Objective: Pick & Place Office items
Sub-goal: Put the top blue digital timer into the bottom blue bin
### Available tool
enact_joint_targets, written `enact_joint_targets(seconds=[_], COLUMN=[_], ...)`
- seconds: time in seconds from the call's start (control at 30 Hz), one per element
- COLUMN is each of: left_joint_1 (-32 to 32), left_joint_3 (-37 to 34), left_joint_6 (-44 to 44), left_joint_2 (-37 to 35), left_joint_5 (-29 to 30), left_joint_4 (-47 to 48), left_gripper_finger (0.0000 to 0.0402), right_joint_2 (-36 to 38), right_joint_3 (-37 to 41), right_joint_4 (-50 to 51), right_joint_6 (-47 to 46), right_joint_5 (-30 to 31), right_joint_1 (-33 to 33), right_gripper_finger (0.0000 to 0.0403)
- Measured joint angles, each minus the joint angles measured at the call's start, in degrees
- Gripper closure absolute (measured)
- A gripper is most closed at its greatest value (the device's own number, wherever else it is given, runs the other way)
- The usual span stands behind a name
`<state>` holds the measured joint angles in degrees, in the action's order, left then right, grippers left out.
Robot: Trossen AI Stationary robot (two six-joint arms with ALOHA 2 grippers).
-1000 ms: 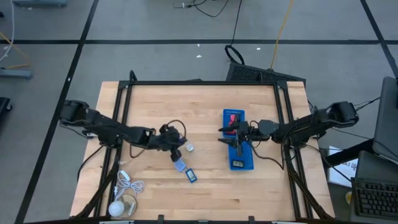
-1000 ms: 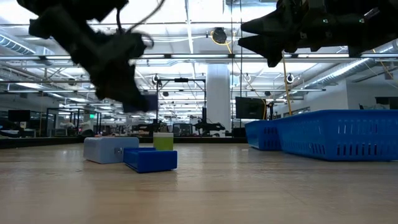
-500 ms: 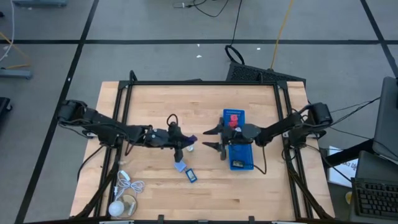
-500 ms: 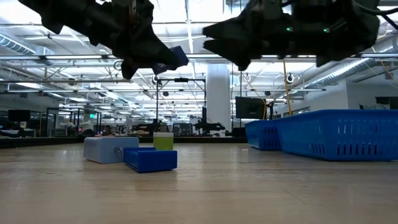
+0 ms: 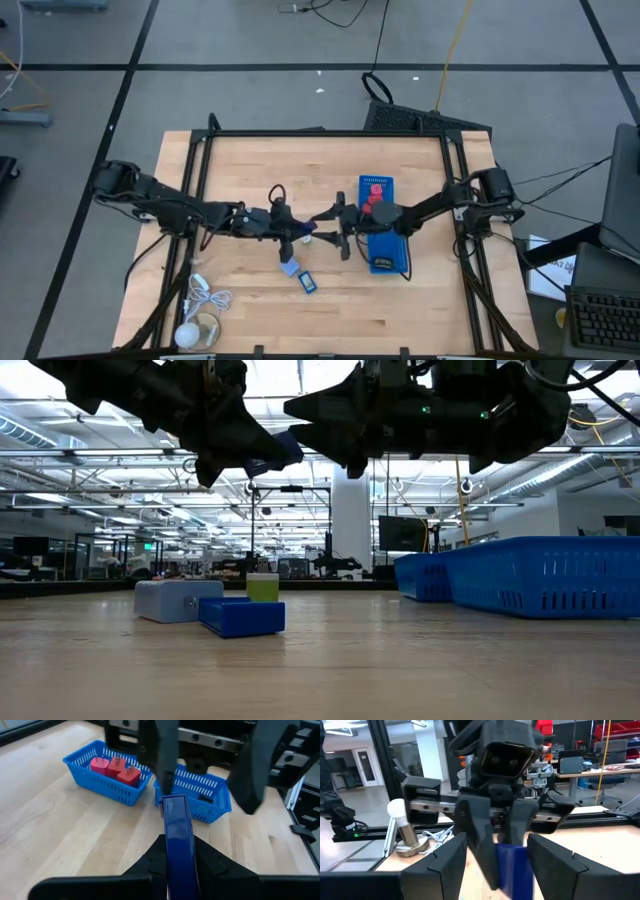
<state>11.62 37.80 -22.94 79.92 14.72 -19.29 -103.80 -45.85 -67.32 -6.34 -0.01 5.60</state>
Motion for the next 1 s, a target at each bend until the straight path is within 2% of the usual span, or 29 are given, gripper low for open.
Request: enact_joint_targets(seconds=[0.43, 0.5, 0.63, 0.8, 1.0], left_joint_1=[1.2, 1.2, 1.22, 1.2, 1.11], left_joint_3=[0.07, 0.07, 0.07, 0.0, 0.0], left_joint_6=[3.54, 3.54, 3.54, 5.37, 4.96], left_joint_2=[-0.04, -0.04, -0.04, -0.02, 0.0], left_joint_5=[0.31, 0.31, 0.14, -2.29, -2.32], left_joint_4=[-2.15, -2.19, -2.84, -4.44, -3.93], left_gripper_finger=[0.0353, 0.0353, 0.0353, 0.0353, 0.0353], right_joint_2=[-0.19, -0.19, -0.19, -0.08, -0.1], right_joint_3=[0.0, 0.0, 0.03, 0.05, 0.05], right_joint_4=[0.76, 0.8, 0.83, 2.25, 2.38], right_joint_6=[-2.0, -1.96, -1.68, -0.47, -0.36], right_joint_5=[-0.42, -2.13, -3.23, -3.34, -3.52], right_joint_1=[-0.86, -0.88, -1.05, -1.08, -1.15], right_gripper_finger=[0.0207, 0.0212, 0.0252, 0.0337, 0.0342])
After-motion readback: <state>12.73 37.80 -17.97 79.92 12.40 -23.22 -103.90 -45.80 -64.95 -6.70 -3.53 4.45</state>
